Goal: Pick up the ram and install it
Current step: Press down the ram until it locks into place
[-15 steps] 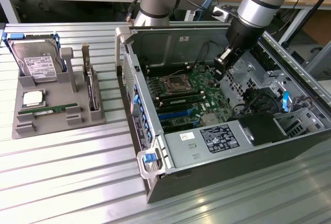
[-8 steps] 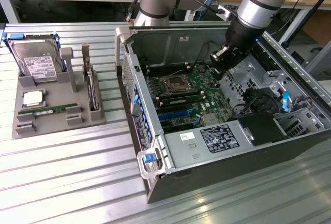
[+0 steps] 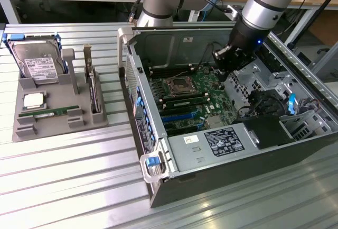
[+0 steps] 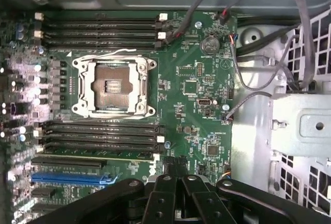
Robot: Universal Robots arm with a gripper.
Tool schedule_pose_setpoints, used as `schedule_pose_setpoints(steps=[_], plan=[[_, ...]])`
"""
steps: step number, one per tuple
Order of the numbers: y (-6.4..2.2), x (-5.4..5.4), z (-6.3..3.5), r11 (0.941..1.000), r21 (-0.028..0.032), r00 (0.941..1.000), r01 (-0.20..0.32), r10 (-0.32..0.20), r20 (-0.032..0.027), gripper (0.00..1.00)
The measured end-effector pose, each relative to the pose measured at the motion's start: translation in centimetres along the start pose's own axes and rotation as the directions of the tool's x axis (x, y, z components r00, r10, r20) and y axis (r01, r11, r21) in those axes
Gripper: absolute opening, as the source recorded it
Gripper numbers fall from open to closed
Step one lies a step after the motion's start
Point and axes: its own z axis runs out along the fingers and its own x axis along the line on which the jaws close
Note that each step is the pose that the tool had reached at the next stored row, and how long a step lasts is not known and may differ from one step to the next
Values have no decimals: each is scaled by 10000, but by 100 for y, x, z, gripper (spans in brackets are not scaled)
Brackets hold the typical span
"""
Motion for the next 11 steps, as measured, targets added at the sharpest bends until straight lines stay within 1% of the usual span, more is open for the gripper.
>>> schedule_pose_setpoints(steps=[4,8,11], plan=[[0,0,1,9990,-25,9990,-436,436,5,11],[0,0,2,9960,-51,9960,-896,897,9,11],[0,0,1,9956,-54,9956,-938,938,9,11]])
